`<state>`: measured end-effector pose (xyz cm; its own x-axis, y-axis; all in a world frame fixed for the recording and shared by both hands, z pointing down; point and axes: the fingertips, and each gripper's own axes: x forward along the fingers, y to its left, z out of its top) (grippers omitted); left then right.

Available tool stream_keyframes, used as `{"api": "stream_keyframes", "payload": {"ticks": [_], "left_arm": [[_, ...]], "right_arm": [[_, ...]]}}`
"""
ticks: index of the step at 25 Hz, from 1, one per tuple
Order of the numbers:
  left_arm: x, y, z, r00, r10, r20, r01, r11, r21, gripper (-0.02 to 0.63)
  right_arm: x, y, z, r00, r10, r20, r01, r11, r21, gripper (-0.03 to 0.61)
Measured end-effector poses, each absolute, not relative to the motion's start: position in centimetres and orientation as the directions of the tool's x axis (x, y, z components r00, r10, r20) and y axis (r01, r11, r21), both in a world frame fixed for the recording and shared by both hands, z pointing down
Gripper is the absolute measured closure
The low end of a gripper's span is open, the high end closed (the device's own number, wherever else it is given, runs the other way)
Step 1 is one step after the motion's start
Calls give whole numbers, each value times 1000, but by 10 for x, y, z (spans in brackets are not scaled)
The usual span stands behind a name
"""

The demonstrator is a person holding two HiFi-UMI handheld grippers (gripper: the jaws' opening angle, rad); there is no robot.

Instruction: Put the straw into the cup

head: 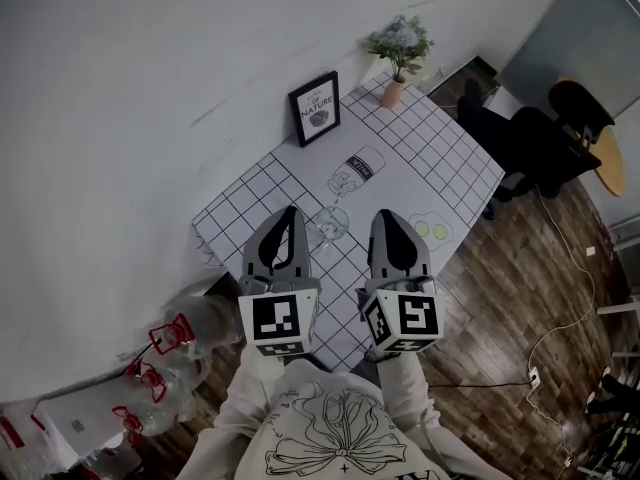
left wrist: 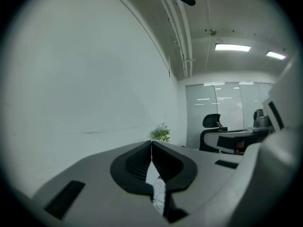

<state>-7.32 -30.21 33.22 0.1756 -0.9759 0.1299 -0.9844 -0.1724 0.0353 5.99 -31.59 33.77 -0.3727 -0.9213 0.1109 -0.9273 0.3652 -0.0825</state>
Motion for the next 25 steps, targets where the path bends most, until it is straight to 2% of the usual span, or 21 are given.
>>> {"api": "stream_keyframes", "payload": {"ticks": [10,25], "left_arm": [[-75,-277,308,164,-983,76,-986,-164,17,609],[-72,-265,303,154,-986,65,-988,-154,14,609]], "right_arm": [[59,-293,316,-389,-919,61,-920,384,-80,575],[61,-284,311,-393,-918,53,-918,389,-75,575]]}}
